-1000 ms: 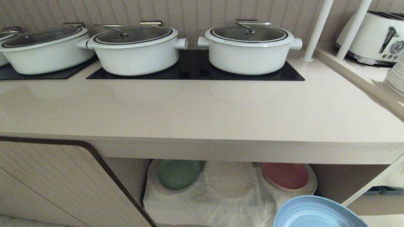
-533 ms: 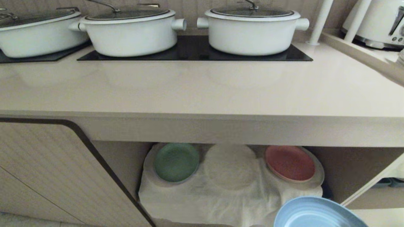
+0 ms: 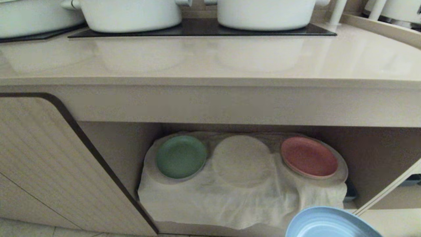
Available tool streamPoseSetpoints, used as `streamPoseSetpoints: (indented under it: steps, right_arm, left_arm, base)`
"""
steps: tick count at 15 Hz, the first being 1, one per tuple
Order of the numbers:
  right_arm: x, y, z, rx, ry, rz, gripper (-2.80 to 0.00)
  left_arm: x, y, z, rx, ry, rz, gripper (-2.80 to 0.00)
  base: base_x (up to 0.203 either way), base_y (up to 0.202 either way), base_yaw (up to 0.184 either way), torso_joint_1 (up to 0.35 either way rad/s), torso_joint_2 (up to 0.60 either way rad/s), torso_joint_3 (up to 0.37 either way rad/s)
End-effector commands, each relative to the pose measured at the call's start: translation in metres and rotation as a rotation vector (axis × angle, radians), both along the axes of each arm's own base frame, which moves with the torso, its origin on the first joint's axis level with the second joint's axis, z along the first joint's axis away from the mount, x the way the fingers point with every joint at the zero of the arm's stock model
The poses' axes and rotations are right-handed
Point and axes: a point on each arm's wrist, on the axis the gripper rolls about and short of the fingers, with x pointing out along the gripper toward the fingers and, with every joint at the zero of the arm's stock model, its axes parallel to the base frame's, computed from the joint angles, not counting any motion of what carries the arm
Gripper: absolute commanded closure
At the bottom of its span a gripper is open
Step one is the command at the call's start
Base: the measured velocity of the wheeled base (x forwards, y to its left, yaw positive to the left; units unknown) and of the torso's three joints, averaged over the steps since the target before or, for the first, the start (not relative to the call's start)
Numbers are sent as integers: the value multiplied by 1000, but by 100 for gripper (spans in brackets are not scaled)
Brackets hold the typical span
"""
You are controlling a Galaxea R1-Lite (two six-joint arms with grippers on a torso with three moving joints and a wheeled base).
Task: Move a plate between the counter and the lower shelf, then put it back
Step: Put the plate in the cupboard
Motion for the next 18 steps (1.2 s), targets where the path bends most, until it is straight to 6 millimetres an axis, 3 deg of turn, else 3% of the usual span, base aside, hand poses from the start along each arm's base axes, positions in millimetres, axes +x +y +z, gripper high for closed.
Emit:
streamPoseSetpoints:
  steps: [1, 7, 18]
  right_arm:
    - [0, 0, 0, 2, 7, -1, 0]
    - [1, 0, 1, 3, 2, 0, 0]
    - [1, 0, 2, 3, -5, -1, 0]
  left_arm:
    - [0, 0, 0, 0, 1, 0, 0]
    - [0, 0, 0, -1, 1, 0, 0]
    - [0, 0, 0, -1, 1, 0, 0]
  base:
    - [0, 0, 0, -155, 449, 290]
    - [0, 0, 0, -112, 382, 272]
    - [0, 0, 0, -4, 19, 13]
